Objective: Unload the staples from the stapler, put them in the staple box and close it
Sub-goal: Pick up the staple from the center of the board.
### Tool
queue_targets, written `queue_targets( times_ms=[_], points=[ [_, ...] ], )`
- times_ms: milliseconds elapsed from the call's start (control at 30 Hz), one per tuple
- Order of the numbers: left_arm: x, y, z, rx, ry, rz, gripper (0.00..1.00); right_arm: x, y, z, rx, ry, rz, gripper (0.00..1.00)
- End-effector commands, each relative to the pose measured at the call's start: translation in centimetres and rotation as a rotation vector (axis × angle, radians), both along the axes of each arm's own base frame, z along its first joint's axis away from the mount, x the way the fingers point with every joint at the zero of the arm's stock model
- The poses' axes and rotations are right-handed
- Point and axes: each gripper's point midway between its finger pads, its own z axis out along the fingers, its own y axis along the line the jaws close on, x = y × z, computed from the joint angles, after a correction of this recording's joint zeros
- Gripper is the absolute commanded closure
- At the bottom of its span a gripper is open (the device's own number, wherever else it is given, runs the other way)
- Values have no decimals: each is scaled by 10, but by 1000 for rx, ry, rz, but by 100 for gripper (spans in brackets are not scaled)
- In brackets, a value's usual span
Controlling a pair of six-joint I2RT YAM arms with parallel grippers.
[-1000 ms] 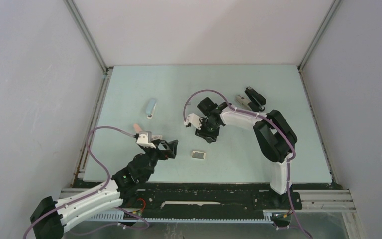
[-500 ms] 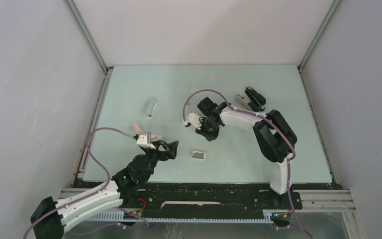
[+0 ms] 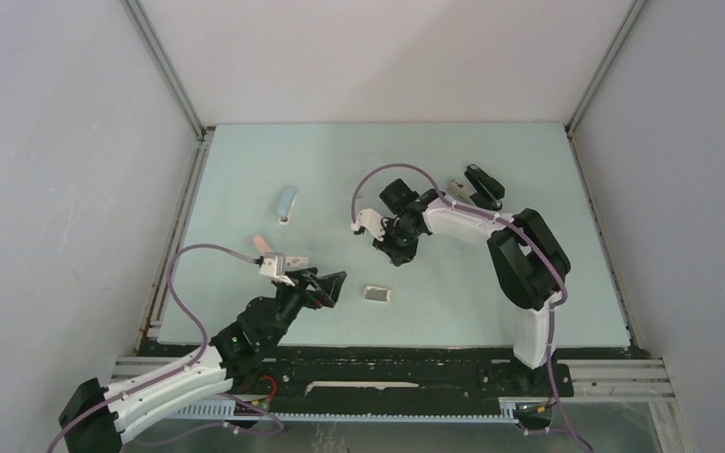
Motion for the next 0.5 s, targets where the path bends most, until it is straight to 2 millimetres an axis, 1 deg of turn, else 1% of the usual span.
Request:
queue_targets(
  times_ms=[0, 133, 300, 467],
  points=[
    [-7, -12, 20, -88, -38, -76, 0, -4, 8, 41, 129, 10, -18, 81],
    [-13, -21, 31, -137, -57, -127, 0, -11, 8, 55, 191, 47, -26, 81],
    [-16, -28, 40, -180, -68, -163, 0, -18, 9, 72, 274, 111, -39, 81],
    [-17, -37, 51, -240, -81, -198, 0, -27, 10, 84, 344, 185, -52, 81]
  ],
)
